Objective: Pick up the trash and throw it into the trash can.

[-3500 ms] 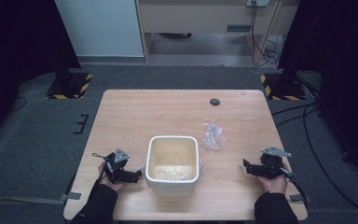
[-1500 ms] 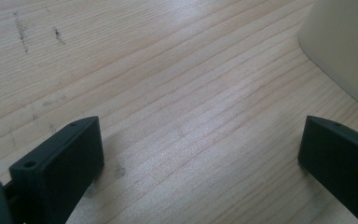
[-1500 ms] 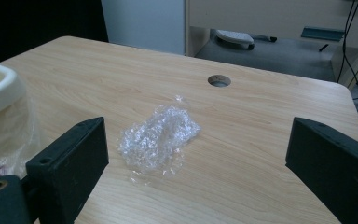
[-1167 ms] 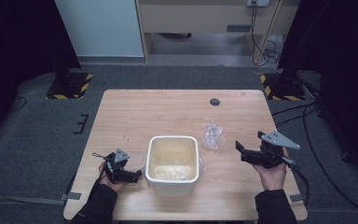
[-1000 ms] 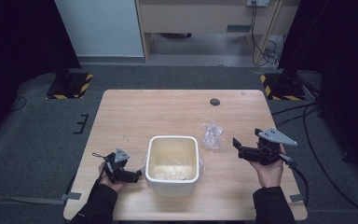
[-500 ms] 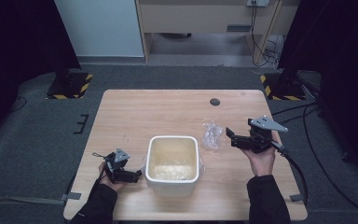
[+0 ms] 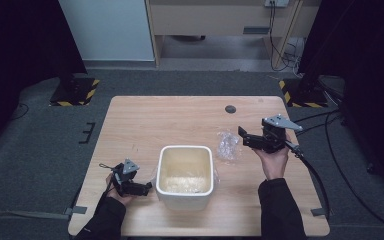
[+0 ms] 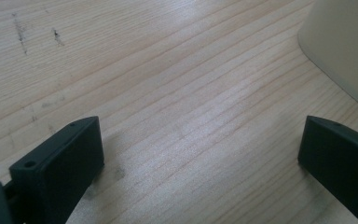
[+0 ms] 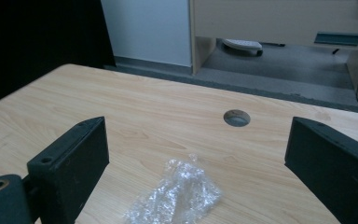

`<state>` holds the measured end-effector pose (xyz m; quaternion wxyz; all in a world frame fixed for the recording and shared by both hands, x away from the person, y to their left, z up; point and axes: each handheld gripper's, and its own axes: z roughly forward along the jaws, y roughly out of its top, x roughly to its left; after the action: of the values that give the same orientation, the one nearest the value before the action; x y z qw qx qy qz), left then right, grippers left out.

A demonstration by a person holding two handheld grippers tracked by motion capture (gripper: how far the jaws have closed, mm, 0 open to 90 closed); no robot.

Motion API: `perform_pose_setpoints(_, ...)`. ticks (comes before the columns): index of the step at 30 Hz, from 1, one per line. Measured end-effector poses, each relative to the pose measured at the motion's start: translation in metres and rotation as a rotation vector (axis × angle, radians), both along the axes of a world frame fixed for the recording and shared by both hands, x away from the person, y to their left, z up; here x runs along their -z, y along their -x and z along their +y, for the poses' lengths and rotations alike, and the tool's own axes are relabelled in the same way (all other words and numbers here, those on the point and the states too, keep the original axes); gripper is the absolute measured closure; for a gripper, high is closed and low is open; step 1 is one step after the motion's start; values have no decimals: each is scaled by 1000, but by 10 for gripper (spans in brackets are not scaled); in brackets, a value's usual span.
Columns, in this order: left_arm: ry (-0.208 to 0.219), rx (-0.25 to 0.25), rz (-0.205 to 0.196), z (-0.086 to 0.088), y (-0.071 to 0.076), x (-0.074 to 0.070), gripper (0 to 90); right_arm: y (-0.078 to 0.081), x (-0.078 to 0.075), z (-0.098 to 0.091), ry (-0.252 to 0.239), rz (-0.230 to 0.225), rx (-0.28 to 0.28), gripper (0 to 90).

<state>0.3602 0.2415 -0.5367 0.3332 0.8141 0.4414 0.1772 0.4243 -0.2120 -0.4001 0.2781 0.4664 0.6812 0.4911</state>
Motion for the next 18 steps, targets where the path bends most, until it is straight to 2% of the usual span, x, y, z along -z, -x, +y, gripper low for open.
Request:
perform_pose_setpoints(5, 0, 0, 0, 0, 0, 0, 0, -8, 12, 7, 41, 12, 18, 77)
perform_pose_setpoints(18, 0, 0, 0, 0, 0, 0, 0, -30, 51, 30, 49, 112, 25, 85)
